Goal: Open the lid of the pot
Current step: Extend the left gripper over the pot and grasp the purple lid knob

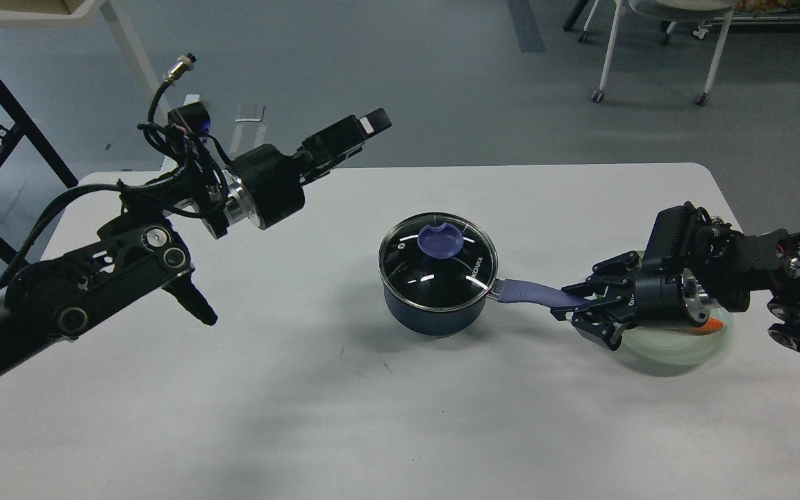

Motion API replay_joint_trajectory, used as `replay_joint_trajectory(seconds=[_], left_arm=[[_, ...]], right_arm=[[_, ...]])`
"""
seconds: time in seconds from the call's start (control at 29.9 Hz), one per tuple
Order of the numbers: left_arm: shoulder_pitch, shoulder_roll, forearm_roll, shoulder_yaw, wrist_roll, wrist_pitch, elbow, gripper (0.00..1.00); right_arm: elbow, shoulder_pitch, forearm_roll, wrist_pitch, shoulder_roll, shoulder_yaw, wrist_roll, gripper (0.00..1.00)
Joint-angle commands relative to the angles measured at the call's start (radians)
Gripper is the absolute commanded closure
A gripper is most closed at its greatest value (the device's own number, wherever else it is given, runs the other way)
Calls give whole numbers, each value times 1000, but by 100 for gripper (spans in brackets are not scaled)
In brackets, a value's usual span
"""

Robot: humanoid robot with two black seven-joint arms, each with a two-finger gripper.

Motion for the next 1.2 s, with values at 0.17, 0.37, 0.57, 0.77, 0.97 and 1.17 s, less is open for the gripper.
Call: replay_joint_trajectory(seconds=[0.17,0.37,0.57,0.77,0.97,1.17], left_arm=[[-67,-9,584,238,4,150,11,4],[-90,-24,672,311,12,162,60,4],[-96,-26,670,322,13,162,78,4],[-98,-33,666,320,13,164,80,4],[-98,-67,669,322,13,162,80,4],[-101,-89,672,332,12,162,90,4]], right_arm=[[63,28,9,8,-3,-1,0,81],[60,21,8,9,-2,-5,0,81],[58,15,5,11,-2,-11,0,81],[57,14,5,11,-2,-30,0,81],[57,14,5,11,-3,-30,0,81],[57,14,5,11,-11,-30,0,81]])
